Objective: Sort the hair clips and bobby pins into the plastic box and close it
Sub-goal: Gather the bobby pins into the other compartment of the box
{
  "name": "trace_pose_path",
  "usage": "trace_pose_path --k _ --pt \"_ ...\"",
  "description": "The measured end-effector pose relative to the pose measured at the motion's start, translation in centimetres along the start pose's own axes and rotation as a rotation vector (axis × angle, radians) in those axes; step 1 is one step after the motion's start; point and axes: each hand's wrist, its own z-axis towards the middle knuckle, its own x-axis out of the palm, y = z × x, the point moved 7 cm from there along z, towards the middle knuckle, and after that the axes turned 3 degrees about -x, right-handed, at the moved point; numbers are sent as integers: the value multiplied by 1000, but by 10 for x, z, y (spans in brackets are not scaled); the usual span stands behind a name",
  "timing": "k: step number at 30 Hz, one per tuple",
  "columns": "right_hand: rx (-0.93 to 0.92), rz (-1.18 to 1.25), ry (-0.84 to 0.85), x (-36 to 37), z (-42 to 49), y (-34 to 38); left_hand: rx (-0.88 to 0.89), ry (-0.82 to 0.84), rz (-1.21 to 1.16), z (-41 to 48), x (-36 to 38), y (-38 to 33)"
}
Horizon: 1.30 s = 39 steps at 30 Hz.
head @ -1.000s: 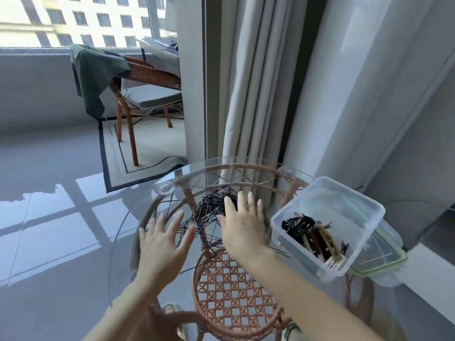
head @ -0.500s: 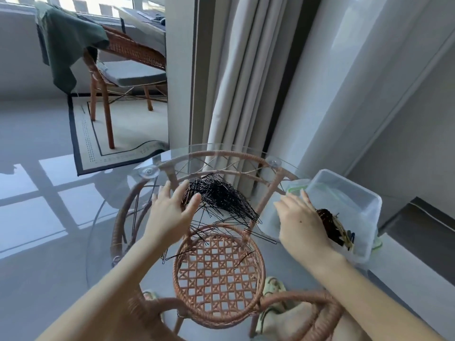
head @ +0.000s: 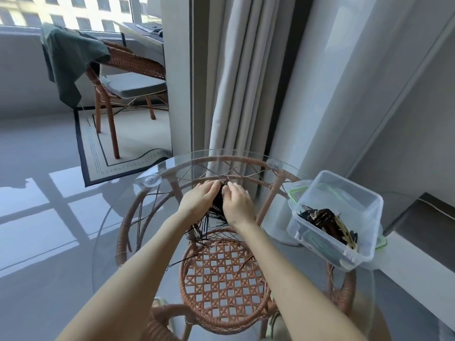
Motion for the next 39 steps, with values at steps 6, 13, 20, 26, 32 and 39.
trace_pose_path --k 6,13,20,26,32,39 --pt "-116 158 44 -8 -37 -1 -23 25 -289 -52 -7 4" --pt "-262 112 41 -39 -83 13 20 60 -242 -86 -20 -2" --pt "-58 -645 -487 -140 -86 4 -16 -118 -174 -108 -45 21" --pt "203 -557 -198 -141 -52 -27 -24 -175 -83 -113 -47 15" --pt "-62 -425 -271 -147 -73 -36 -40 -150 -1 -119 -42 11" --pt "-160 -418 -106 -155 -79 -59 -36 56 215 -140 -26 10"
